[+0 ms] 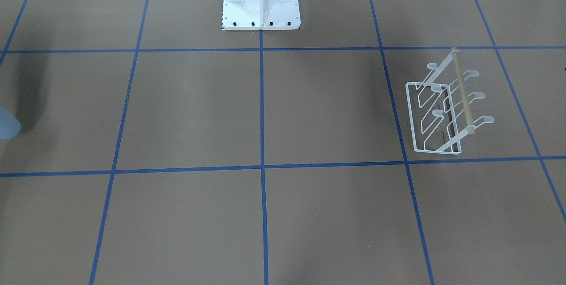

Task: Hang cup on cup holder
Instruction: 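Lower the right gripper onto the light blue cup and close on its rim, then lift the blue cup with the right gripper and carry it toward the left arm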

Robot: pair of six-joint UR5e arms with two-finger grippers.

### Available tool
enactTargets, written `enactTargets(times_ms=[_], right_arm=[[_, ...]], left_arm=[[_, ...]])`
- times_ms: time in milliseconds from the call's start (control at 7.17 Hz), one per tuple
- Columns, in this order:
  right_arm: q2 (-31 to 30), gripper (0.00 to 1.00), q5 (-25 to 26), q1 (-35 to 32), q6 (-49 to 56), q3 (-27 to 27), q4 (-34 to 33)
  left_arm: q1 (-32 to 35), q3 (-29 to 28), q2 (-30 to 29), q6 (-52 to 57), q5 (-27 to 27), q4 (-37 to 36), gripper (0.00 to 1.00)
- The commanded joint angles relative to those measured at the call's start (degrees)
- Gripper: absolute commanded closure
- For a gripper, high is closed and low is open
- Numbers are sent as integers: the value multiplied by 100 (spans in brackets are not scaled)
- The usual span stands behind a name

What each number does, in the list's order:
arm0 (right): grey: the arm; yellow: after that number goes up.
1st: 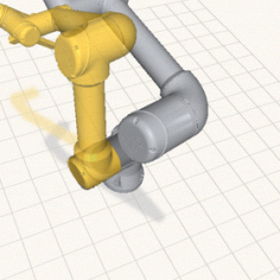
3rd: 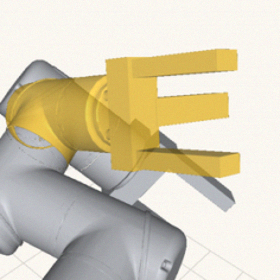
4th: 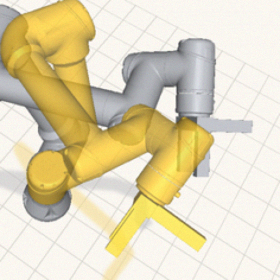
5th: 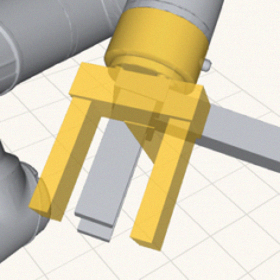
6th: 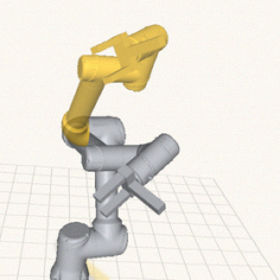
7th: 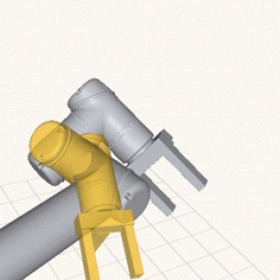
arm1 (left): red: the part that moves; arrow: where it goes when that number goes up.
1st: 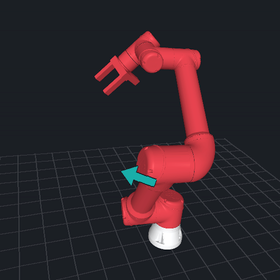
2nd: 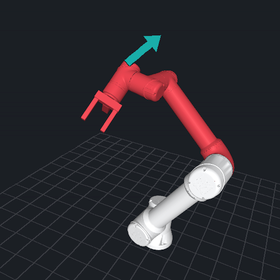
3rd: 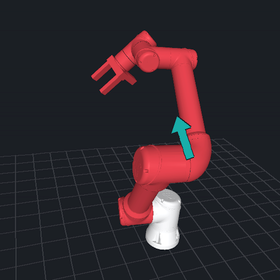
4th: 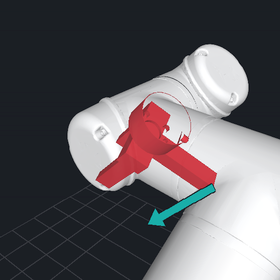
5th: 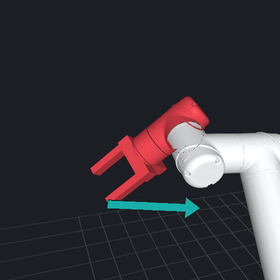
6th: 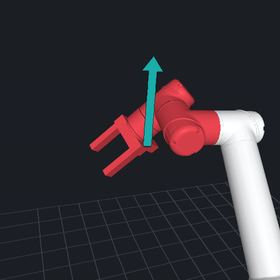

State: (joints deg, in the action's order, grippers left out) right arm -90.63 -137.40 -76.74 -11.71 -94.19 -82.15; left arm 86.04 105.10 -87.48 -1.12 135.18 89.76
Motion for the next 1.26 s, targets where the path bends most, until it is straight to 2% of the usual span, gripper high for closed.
enactTargets(times_ms=[0, 279, 419, 698, 837, 977, 1116], right_arm=[[54, 100, -916, -254, -198, -117, 23], [403, 100, -2057, -254, -743, -231, 24], [571, 100, -2680, -245, -1032, -248, 24], [712, 100, -3894, -245, -1175, -258, 15], [861, 100, -4099, -245, -1236, -266, 15], [1020, 100, -4101, -219, -1237, -257, 15], [1326, 100, -3753, -132, -1185, -170, 32]], left_arm=[[-9, 28, -67, 7, 9, 15, 2], [-61, 72, -373, -71, 44, 59, 2], [-201, 63, -619, -873, 418, 303, 2], [-779, 37, -692, -2848, 440, 1748, 2], [-1113, 2, -701, -3702, 396, 2330, 2], [-1186, 1, -727, -3937, 395, 2475, 2], [-1273, -25, -875, -3948, 395, 2468, 2]])
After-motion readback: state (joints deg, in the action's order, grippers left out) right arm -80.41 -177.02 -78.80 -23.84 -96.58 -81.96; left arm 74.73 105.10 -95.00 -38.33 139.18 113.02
